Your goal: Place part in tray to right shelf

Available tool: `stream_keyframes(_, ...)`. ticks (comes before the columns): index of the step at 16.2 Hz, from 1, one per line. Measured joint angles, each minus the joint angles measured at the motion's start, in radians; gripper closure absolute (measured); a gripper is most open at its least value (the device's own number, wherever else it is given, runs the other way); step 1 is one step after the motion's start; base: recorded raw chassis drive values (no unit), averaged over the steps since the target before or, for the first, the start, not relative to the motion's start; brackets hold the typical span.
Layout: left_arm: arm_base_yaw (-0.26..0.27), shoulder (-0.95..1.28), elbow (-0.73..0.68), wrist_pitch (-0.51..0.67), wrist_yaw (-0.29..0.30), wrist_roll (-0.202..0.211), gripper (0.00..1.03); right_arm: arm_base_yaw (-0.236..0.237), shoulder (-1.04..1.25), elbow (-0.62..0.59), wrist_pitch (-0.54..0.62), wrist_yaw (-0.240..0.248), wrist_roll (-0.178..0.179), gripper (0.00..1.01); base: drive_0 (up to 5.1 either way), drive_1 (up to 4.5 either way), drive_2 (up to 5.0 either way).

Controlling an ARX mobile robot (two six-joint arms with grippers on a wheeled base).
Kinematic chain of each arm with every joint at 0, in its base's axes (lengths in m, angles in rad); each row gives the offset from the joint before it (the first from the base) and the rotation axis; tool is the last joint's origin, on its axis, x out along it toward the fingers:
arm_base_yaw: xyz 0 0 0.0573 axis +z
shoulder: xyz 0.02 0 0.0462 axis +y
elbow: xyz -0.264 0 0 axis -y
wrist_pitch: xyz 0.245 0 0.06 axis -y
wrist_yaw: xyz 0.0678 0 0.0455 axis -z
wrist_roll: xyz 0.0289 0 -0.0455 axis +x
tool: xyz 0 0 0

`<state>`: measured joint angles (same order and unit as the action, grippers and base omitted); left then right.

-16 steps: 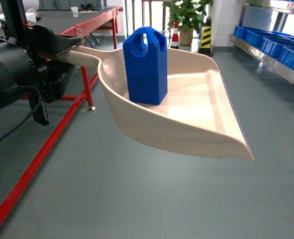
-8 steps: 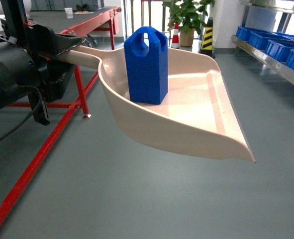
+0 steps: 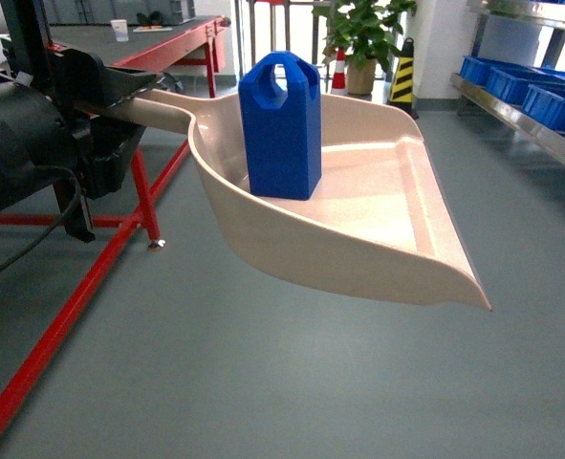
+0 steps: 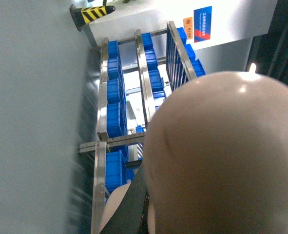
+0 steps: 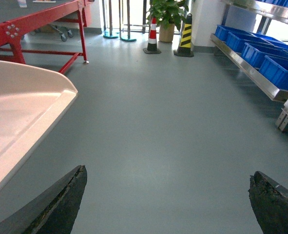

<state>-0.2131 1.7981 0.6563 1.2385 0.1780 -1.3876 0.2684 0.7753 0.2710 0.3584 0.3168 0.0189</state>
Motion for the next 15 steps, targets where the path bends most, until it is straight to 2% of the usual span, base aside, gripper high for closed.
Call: stream_keyframes(15, 0.0, 0.0, 0.0, 0.003, -0.002, 0.0, 0.87, 0.0, 0.002, 0.0, 0.0, -0.001, 0.0, 0.03, -0.1, 4.08, -4.2)
